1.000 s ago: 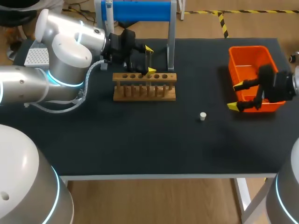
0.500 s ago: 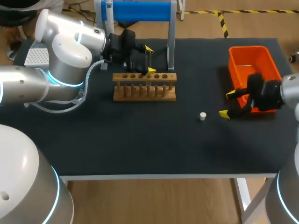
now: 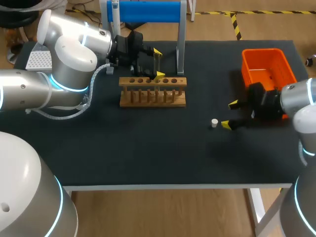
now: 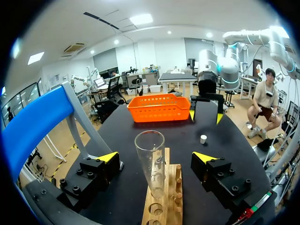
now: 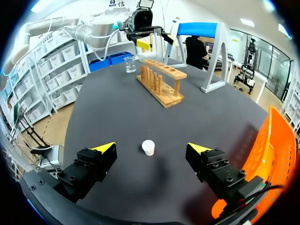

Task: Invert the test tube, pick up the pipette, mount the tip to pipette, aspirate from beaker and dispense into the tube, eject the tip, return the pipette, and cap with the stopper.

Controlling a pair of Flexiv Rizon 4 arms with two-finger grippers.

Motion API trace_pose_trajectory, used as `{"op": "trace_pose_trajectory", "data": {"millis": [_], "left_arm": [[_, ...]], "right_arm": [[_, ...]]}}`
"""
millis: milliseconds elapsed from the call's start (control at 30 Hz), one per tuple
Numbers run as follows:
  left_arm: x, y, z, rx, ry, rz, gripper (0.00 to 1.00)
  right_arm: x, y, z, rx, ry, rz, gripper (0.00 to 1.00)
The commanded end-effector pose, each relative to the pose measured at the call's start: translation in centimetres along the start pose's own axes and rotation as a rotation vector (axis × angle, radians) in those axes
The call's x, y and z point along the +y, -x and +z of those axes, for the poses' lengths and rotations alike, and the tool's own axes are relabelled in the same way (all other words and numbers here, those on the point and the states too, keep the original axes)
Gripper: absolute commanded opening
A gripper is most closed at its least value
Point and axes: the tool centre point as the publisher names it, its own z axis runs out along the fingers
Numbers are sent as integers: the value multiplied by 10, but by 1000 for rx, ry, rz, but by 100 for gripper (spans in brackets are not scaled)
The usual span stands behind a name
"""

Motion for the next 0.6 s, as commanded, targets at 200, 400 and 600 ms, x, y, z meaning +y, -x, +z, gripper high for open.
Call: {"op": "trace_pose_trajectory", "data": {"millis": [200, 400, 600], "left_arm": [[1, -1, 1, -3, -4, 2, 100], [1, -1, 1, -3, -4, 2, 100], [1, -1, 1, -3, -4, 2, 100]], "right_arm": [[-1, 2, 22, -23, 11, 7, 100], [-2, -1, 28, -33, 19, 9, 100], [-4, -7, 32, -58, 24, -21, 100]]}}
